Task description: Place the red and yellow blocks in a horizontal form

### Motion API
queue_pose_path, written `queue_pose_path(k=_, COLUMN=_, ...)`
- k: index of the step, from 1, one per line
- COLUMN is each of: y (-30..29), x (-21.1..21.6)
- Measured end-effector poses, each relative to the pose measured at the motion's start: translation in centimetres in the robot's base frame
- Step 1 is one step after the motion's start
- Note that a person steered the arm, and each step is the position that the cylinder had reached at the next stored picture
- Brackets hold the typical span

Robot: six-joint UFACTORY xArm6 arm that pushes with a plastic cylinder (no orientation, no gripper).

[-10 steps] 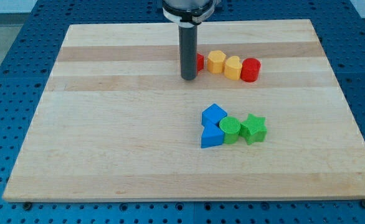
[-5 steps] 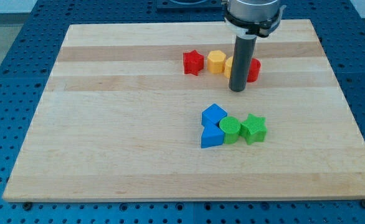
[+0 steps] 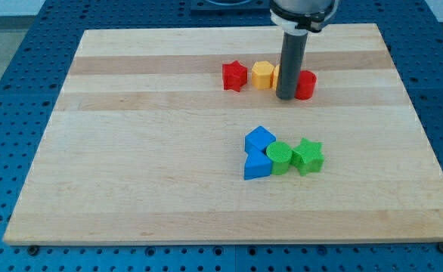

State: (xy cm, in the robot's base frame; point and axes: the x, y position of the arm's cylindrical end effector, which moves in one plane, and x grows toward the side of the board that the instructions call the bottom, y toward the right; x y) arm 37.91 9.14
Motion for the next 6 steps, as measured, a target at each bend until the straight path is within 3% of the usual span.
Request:
queue_pose_path(k=1, y=0.0, x=0.8)
queue_pose_path(k=2, y=1.1, x=4.5)
queue_pose_path(k=3, y=4.5, x=4.8)
queue_pose_path(k=6, y=4.5, x=2.2)
